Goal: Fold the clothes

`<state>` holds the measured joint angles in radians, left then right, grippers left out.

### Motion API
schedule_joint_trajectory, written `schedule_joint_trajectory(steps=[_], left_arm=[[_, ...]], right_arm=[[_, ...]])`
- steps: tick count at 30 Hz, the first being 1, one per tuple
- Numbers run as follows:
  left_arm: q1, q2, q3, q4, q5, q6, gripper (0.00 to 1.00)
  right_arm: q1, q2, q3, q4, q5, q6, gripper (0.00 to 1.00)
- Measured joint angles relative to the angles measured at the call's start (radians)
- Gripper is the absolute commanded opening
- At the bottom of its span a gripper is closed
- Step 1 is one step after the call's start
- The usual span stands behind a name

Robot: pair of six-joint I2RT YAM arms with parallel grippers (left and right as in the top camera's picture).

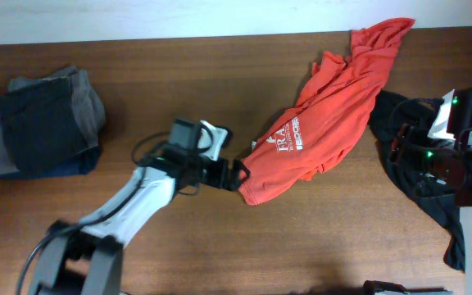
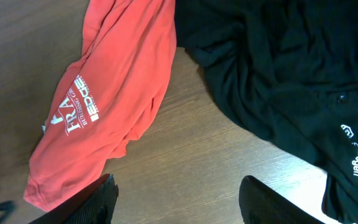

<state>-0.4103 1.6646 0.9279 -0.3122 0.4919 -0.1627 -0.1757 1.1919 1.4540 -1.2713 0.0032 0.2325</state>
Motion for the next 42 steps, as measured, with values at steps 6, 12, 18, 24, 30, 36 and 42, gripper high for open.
schedule_joint_trajectory(steps=[6,12,18,24,30,36,42], left_arm=[[-0.065,0.119,0.000,0.051,0.011,-0.106,0.58],[-0.093,0.133,0.000,0.088,0.018,-0.143,0.01],[-0.076,0.113,0.004,0.006,0.046,-0.154,0.00],[0.075,-0.202,0.011,-0.218,0.058,-0.151,0.00],[0.252,-0.574,0.034,-0.259,-0.043,-0.156,0.00],[0.338,-0.639,0.034,-0.189,-0.329,-0.156,0.01],[0.386,-0.406,0.034,0.000,-0.481,-0.156,0.01]], right_arm=[[-0.001,0.000,0.000,0.000,0.000,0.000,0.68],[-0.001,0.000,0.000,0.000,0.000,0.000,0.68],[-0.001,0.000,0.000,-0.001,0.000,-0.001,0.68],[-0.001,0.014,0.000,-0.001,0.000,-0.006,0.68],[-0.001,0.035,0.000,0.000,0.000,-0.006,0.68],[-0.001,0.037,0.000,-0.001,0.000,-0.008,0.68],[-0.001,0.037,0.000,-0.008,0.000,-0.008,0.68]])
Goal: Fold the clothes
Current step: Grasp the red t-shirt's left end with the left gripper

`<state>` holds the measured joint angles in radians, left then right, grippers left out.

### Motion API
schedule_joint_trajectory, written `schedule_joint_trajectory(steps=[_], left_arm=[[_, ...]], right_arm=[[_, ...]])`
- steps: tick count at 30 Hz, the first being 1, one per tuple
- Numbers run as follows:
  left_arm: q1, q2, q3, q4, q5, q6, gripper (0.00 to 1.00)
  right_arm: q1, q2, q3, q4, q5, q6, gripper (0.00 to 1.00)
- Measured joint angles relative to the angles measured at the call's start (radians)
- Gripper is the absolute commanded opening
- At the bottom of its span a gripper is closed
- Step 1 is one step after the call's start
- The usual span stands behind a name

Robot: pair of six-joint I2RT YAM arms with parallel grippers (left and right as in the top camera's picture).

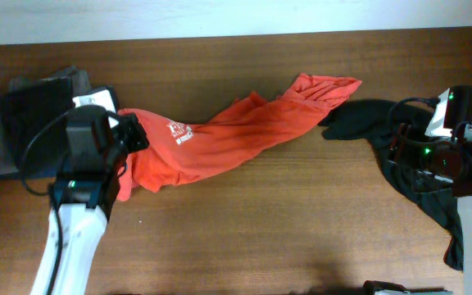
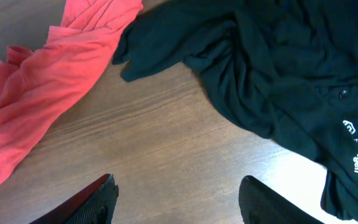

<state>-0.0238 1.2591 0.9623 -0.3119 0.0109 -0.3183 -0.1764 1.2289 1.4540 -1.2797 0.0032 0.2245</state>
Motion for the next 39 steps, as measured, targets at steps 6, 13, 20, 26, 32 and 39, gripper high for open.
schedule_joint_trajectory(steps=[6,13,20,26,32,39], left_arm=[[0.011,0.255,0.000,0.115,-0.039,0.001,0.18],[0.013,0.351,0.000,0.132,-0.077,0.093,0.99],[0.087,0.312,0.011,-0.039,-0.149,0.170,0.99],[0.145,0.306,0.018,-0.119,-0.148,0.187,0.89],[0.144,0.423,0.020,-0.074,-0.069,0.188,0.89],[0.144,0.533,0.020,-0.047,-0.018,0.196,0.71]], right_arm=[[0.000,0.001,0.000,-0.001,0.000,0.000,0.68],[0.000,0.001,0.000,-0.003,0.000,0.000,0.68],[0.000,0.001,0.000,-0.003,0.000,0.000,0.68],[0.000,0.001,0.000,-0.002,0.000,0.000,0.68],[0.000,0.001,0.000,-0.003,0.000,0.000,0.68],[0.000,0.001,0.000,-0.002,0.000,0.000,0.68]])
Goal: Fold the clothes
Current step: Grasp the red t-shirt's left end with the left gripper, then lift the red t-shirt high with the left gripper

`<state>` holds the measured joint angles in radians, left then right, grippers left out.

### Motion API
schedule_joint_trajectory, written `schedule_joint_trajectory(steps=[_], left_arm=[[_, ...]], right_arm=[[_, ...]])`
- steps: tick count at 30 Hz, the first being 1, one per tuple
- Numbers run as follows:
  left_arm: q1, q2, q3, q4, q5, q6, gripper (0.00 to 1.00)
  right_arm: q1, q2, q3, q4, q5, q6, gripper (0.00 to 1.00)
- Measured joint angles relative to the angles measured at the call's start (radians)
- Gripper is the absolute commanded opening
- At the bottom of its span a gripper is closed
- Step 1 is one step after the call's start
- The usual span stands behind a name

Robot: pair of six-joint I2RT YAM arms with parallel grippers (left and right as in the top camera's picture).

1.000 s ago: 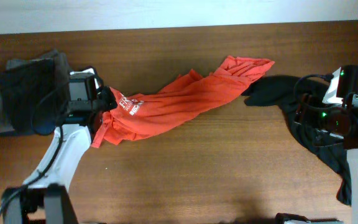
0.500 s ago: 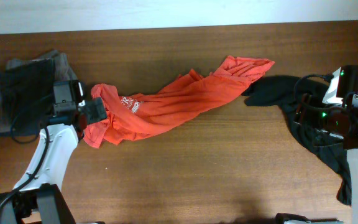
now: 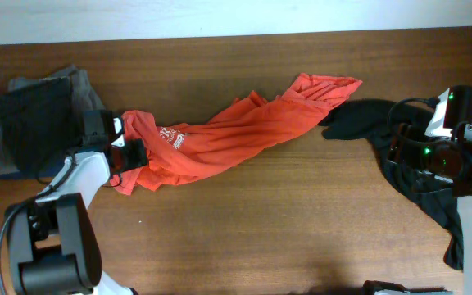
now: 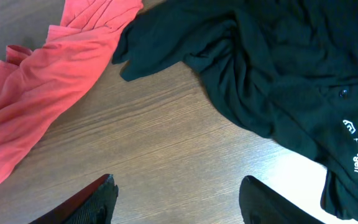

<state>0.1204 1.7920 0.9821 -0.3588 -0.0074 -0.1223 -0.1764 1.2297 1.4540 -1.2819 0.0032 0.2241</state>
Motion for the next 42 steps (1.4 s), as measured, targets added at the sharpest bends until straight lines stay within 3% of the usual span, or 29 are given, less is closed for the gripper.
schedule_joint_trajectory(steps=[2,3,4,5,9,14,19,24,27,31,37,42], left_arm=[[0.000,0.013,0.000,0.001,0.011,0.000,0.56],[0.000,0.016,0.000,0.003,0.010,0.002,0.42],[0.000,0.017,0.002,0.004,0.018,0.005,0.08],[0.001,0.018,0.003,0.004,0.027,0.002,0.00],[0.000,0.019,0.004,0.003,0.068,0.002,0.00],[0.000,-0.069,0.006,-0.154,0.107,0.002,0.01],[0.000,-0.361,0.047,-0.433,0.221,0.003,0.00],[0.000,-0.641,0.195,-0.489,0.443,0.002,0.00],[0.000,-0.756,0.336,-0.440,0.570,-0.009,0.00],[0.000,-0.824,0.523,-0.236,0.642,-0.080,0.00],[0.000,-0.809,0.689,0.035,0.678,-0.241,0.00],[0.000,-0.761,0.694,0.081,0.684,-0.312,0.00]], right_arm=[[0.000,0.000,0.000,0.000,0.000,0.000,0.68],[0.000,0.000,0.000,0.000,0.000,0.000,0.68],[0.000,0.000,0.000,0.000,0.000,0.000,0.68],[0.000,0.000,0.000,0.000,0.000,0.001,0.68],[0.000,0.000,0.000,0.000,0.000,0.000,0.68],[0.000,0.000,0.000,0.002,0.000,0.000,0.69],[0.000,0.000,0.000,0.002,0.000,-0.002,0.73],[0.000,0.018,0.000,-0.004,-0.025,-0.023,0.73],[0.000,0.045,0.000,-0.009,-0.085,-0.070,0.74],[0.028,0.080,0.000,-0.016,-0.144,-0.120,0.77],[0.259,0.128,-0.023,0.013,-0.201,-0.177,0.81],[0.488,0.156,-0.037,0.077,-0.223,-0.183,0.83]])
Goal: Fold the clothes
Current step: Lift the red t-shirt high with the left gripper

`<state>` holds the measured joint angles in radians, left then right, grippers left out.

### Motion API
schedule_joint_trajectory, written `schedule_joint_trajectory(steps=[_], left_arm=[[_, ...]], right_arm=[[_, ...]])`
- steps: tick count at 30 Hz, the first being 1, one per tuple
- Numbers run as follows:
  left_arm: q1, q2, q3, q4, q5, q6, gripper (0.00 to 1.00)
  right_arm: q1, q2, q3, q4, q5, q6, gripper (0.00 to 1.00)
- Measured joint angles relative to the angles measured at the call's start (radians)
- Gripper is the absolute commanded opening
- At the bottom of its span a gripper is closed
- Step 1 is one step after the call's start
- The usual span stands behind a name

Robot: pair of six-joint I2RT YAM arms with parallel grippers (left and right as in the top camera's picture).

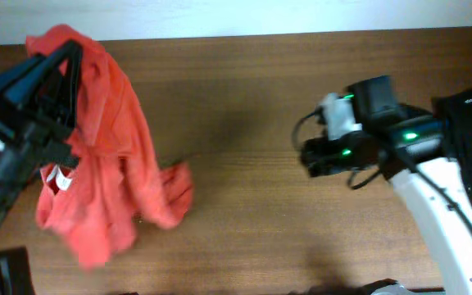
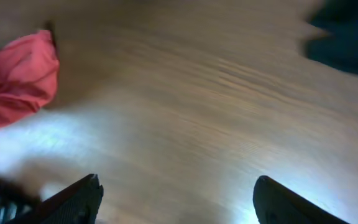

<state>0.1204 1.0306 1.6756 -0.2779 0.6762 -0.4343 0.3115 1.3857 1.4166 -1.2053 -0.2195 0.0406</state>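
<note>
The red shirt (image 1: 109,156) hangs bunched at the table's left, its lower end touching the wood. It also shows at the left edge of the blurred right wrist view (image 2: 17,81). My left gripper (image 1: 65,56) is raised high, close under the overhead camera, and is shut on the shirt's top. My right gripper (image 1: 308,157) is over the middle of the table, open and empty (image 2: 176,180), its fingers (image 2: 79,199) wide apart above bare wood. The shirt lies well to its left.
A black garment (image 1: 469,123) lies at the right edge behind the right arm, and a corner of it shows in the right wrist view (image 2: 347,37). My raised left arm (image 1: 6,164) and the hanging shirt cover the table's far left.
My left gripper has gone from table level at the shirt's left end to high up, with the shirt now hanging from it. My right arm has moved from the right edge to the table's middle.
My left gripper was at the red shirt's hem mid-table, the shirt lying at the right over the black garment. Then the shirt lay stretched across to the left, clear of the black garment, and stayed so. Now it hangs lifted at the left, with my right gripper mid-table.
</note>
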Motion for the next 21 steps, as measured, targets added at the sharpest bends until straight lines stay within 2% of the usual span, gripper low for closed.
schedule_joint_trajectory(steps=[5,9,13,17,21], left_arm=[[0.000,0.054,-0.002,0.039,0.001,-0.032,0.00],[0.000,0.053,-0.002,0.058,0.002,-0.035,0.00],[0.000,0.058,-0.002,0.078,0.002,-0.036,0.00],[0.000,0.063,-0.003,0.181,0.002,-0.042,0.01],[0.000,0.061,-0.002,0.245,0.003,-0.065,0.00]], right_arm=[[0.231,0.030,-0.005,0.114,-0.015,0.008,0.84],[0.329,0.042,-0.007,0.178,-0.035,0.012,0.84],[0.407,0.043,-0.007,0.256,-0.045,0.012,0.83],[0.451,0.045,-0.007,0.319,-0.046,0.012,0.82],[0.480,0.064,-0.007,0.350,-0.045,0.013,0.73]])
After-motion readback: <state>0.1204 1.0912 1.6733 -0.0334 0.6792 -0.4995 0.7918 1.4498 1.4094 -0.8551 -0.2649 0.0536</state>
